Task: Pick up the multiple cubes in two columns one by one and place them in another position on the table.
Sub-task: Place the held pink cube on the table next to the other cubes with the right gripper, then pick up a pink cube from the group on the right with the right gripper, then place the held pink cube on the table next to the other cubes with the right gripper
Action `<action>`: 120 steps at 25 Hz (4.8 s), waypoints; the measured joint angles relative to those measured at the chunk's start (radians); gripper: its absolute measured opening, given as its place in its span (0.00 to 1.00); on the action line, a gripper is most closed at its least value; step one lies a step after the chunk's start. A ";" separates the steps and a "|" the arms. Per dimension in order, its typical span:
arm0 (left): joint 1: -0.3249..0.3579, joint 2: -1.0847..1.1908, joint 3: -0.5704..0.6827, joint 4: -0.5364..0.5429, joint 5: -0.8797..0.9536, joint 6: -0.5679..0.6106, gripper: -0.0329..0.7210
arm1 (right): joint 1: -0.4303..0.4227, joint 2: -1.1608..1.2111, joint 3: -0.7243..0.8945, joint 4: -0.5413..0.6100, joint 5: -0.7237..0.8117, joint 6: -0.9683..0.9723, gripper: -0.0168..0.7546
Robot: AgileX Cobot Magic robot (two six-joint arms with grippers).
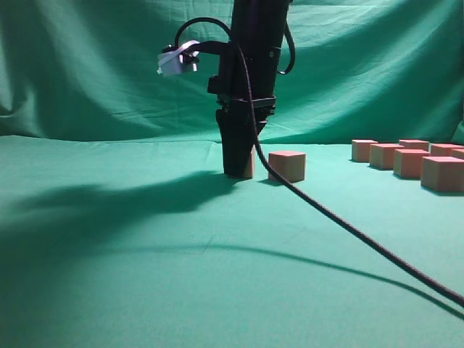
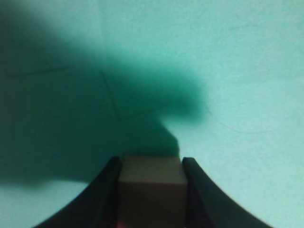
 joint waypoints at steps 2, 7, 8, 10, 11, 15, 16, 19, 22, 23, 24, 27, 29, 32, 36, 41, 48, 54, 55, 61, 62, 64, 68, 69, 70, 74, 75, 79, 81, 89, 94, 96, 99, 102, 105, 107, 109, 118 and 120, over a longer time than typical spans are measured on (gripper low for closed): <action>0.000 0.000 0.000 0.000 0.000 0.000 0.04 | 0.000 0.000 0.000 -0.005 0.000 0.020 0.36; 0.000 0.000 0.000 0.000 0.000 0.000 0.04 | 0.000 -0.025 -0.015 -0.031 0.006 0.110 0.69; 0.000 0.000 0.000 0.000 0.000 0.000 0.04 | 0.000 -0.031 -0.031 -0.035 0.014 0.139 0.73; 0.000 0.000 0.000 0.000 0.000 0.000 0.04 | 0.000 -0.054 -0.067 -0.037 0.050 0.169 0.74; 0.000 0.000 0.000 0.000 0.000 0.000 0.04 | 0.000 -0.065 -0.086 -0.037 0.080 0.181 0.74; 0.000 0.000 0.000 0.000 0.000 0.000 0.04 | 0.000 -0.144 -0.108 -0.042 0.133 0.263 0.74; 0.000 0.000 0.000 0.000 0.000 0.000 0.04 | 0.000 -0.171 -0.108 -0.046 0.138 0.298 0.66; 0.000 0.000 0.000 0.000 0.000 0.000 0.04 | 0.000 -0.255 -0.108 -0.089 0.144 0.415 0.66; 0.000 0.000 0.000 0.000 0.000 0.000 0.04 | 0.000 -0.357 -0.078 -0.232 0.146 0.637 0.66; 0.000 0.000 0.000 0.000 0.000 0.000 0.04 | -0.006 -0.398 -0.049 -0.285 0.146 0.716 0.66; 0.000 0.000 0.000 0.000 0.000 0.000 0.04 | -0.013 -0.441 -0.017 -0.313 0.146 0.772 0.66; 0.000 0.000 0.000 0.000 0.000 0.000 0.04 | -0.073 -0.564 0.133 -0.307 0.146 0.918 0.66; 0.000 0.000 0.000 0.000 0.000 0.000 0.04 | -0.144 -0.635 0.268 -0.236 0.146 0.957 0.66; 0.000 0.000 0.000 0.000 0.000 0.000 0.04 | -0.253 -0.704 0.460 -0.108 0.148 0.976 0.66; 0.000 0.000 0.000 0.000 0.000 0.000 0.04 | -0.345 -0.712 0.677 -0.010 0.129 0.978 0.66; 0.000 0.000 0.000 0.000 0.000 0.000 0.04 | -0.356 -0.712 0.860 0.033 -0.116 0.978 0.66; 0.000 0.000 0.000 0.000 0.000 0.000 0.04 | -0.357 -0.662 0.910 -0.029 -0.319 0.980 0.66; 0.000 0.000 0.000 0.000 0.000 0.000 0.04 | -0.357 -0.575 0.910 -0.050 -0.398 0.985 0.66; 0.000 0.000 0.000 0.000 0.000 0.000 0.04 | -0.357 -0.564 0.910 -0.051 -0.413 0.985 0.66; 0.000 0.000 0.000 0.000 0.000 0.000 0.04 | -0.357 -0.516 0.910 -0.060 -0.487 0.985 0.58; 0.000 0.000 0.000 0.000 0.000 0.000 0.04 | -0.357 -0.514 0.910 -0.060 -0.494 0.985 0.49; 0.000 0.000 0.000 0.000 0.000 0.000 0.04 | -0.357 -0.507 0.910 -0.060 -0.497 0.985 0.36; 0.000 0.000 0.000 0.000 0.000 0.000 0.04 | -0.357 -0.507 0.890 -0.060 -0.461 0.985 0.36; 0.000 0.000 0.000 0.000 0.000 0.000 0.04 | -0.357 -0.507 0.868 -0.056 -0.424 0.985 0.36; 0.000 0.000 0.000 0.000 0.000 0.000 0.04 | -0.357 -0.507 0.844 -0.045 -0.378 0.985 0.36; 0.000 0.000 0.000 0.000 0.000 0.000 0.04 | -0.323 -0.506 0.677 -0.008 -0.169 0.957 0.36; 0.000 0.000 0.000 0.000 0.000 0.000 0.04 | -0.299 -0.506 0.623 -0.002 -0.131 0.955 0.36; 0.000 0.000 0.000 0.000 0.000 0.000 0.04 | -0.162 -0.503 0.430 0.013 -0.053 0.996 0.36; 0.000 0.000 0.000 0.000 0.000 0.000 0.04 | -0.086 -0.481 0.345 0.011 -0.041 1.056 0.36; 0.000 0.000 0.000 0.000 0.000 0.000 0.04 | 0.103 -0.199 0.032 0.005 0.011 1.214 0.36; 0.000 0.000 0.000 0.000 0.000 0.000 0.04 | 0.126 -0.046 -0.110 -0.033 0.029 1.242 0.36; 0.000 0.000 0.000 0.000 0.000 0.000 0.04 | 0.127 -0.010 -0.132 -0.045 0.032 1.251 0.36; 0.000 0.000 0.000 0.000 0.000 0.000 0.04 | 0.127 0.017 -0.142 -0.099 0.036 1.296 0.36; 0.000 0.000 0.000 0.000 0.000 0.000 0.04 | 0.127 0.022 -0.142 -0.144 0.038 1.342 0.36; 0.000 0.000 0.000 0.000 0.000 0.000 0.04 | 0.127 0.022 -0.142 -0.158 0.038 1.348 0.36; 0.000 0.000 0.000 0.000 0.000 0.000 0.04 | 0.127 0.022 -0.142 -0.158 0.038 1.361 0.36; 0.000 0.000 0.000 0.000 0.000 0.000 0.04 | 0.127 0.022 -0.142 -0.164 0.038 1.377 0.36; 0.000 0.000 0.000 0.000 0.000 0.000 0.04 | 0.127 0.039 -0.143 -0.173 0.036 1.396 0.36; 0.000 0.000 0.000 0.000 0.000 0.000 0.04 | 0.127 0.053 -0.143 -0.169 0.036 1.398 0.36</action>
